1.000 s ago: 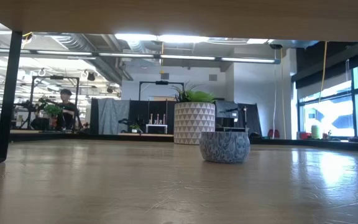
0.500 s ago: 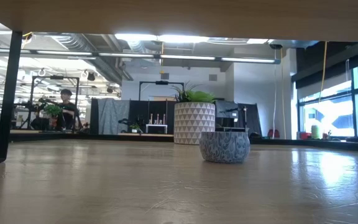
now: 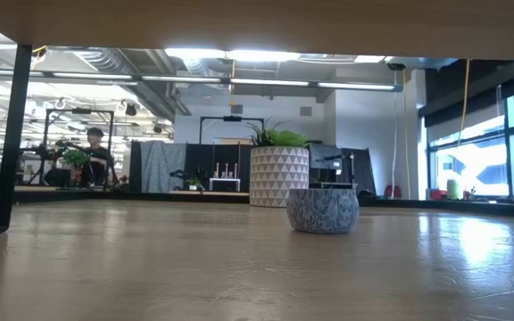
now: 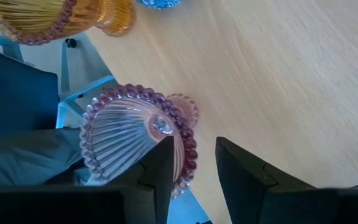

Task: Pick & Place candle stick holders
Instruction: Put the light blue scented candle on the shelf

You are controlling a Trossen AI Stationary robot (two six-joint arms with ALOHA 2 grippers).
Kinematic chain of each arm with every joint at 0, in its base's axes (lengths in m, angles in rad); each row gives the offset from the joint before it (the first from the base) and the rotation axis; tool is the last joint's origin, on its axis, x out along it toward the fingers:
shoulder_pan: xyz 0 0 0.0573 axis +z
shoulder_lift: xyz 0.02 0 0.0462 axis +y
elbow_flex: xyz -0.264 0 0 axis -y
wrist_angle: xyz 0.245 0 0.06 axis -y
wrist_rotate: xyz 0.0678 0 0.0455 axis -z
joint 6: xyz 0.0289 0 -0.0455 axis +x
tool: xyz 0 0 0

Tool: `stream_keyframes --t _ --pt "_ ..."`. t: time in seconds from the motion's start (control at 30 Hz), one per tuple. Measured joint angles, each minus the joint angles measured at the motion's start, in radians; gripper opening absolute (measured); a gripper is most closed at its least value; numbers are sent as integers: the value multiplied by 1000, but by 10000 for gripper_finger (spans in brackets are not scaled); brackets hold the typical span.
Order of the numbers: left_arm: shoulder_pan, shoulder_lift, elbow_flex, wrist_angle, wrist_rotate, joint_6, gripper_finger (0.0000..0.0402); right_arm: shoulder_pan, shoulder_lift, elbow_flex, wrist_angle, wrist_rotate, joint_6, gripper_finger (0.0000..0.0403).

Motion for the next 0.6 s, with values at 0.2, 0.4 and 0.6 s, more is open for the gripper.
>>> stream_keyframes --t 0.2,0.4,0.6 --pt "0 0 0 4 2 0 2 0 0 0 10 10 -14 122" --pt "0 0 0 9 -10 2 2 2 0 17 -1 32 -35 122" --pt "0 0 0 57 -11 45 2 7 -11 39 -8 77 -53 122"
